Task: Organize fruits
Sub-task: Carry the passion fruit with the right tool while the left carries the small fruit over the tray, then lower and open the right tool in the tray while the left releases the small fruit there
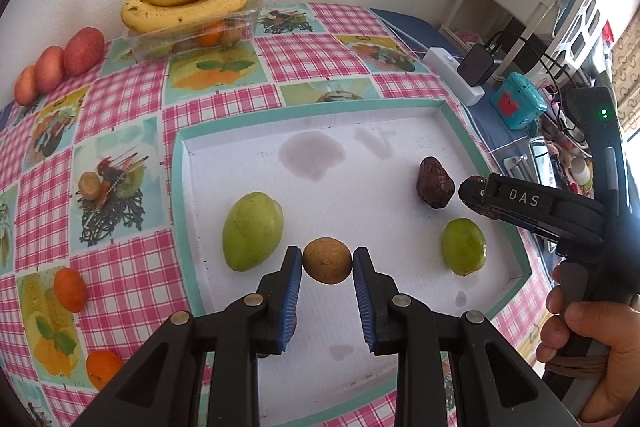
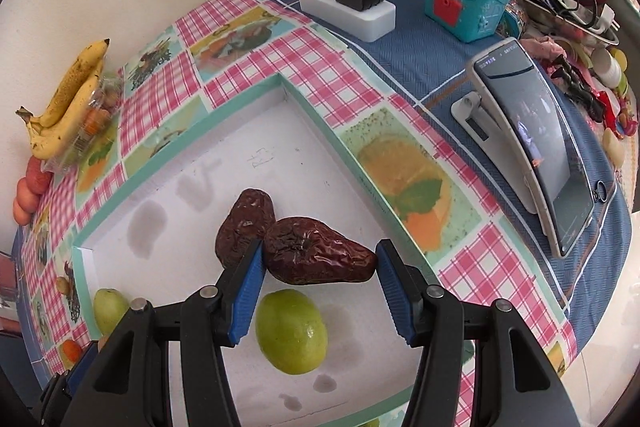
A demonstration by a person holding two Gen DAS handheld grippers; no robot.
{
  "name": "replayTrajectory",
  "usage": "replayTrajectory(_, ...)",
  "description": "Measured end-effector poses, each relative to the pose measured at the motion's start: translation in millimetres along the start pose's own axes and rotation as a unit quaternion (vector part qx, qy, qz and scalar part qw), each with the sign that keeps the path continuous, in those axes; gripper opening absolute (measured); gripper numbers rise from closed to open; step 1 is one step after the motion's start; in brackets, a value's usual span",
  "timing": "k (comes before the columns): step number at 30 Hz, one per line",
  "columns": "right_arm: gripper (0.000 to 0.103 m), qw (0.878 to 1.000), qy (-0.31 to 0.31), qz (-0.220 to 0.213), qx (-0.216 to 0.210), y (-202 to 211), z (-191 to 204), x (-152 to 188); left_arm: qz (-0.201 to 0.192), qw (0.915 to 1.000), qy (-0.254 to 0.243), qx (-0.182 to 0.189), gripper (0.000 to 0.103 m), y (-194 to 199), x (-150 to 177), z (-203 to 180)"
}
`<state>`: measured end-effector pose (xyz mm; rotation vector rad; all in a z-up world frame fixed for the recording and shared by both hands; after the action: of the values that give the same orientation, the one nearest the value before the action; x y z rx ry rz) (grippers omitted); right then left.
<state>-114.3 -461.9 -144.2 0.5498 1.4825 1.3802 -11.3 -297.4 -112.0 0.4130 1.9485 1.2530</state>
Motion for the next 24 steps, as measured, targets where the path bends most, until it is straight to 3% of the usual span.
replayTrajectory(24,0.058,1.0,-0.005,0.026,0.01,-16.5,-6.1,3.0,0.043,0.999,0.001,-0.013,0.028,-32.1,12.3,9.6)
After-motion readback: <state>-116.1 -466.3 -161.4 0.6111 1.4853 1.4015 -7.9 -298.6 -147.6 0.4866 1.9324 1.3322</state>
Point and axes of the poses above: each gripper's, at about its wrist camera, not at the fingertips, and y roughly against the way its jaws point, z to its left, x to its underside, the point moved 9 cm from there along -y, roughly the way its jaws point
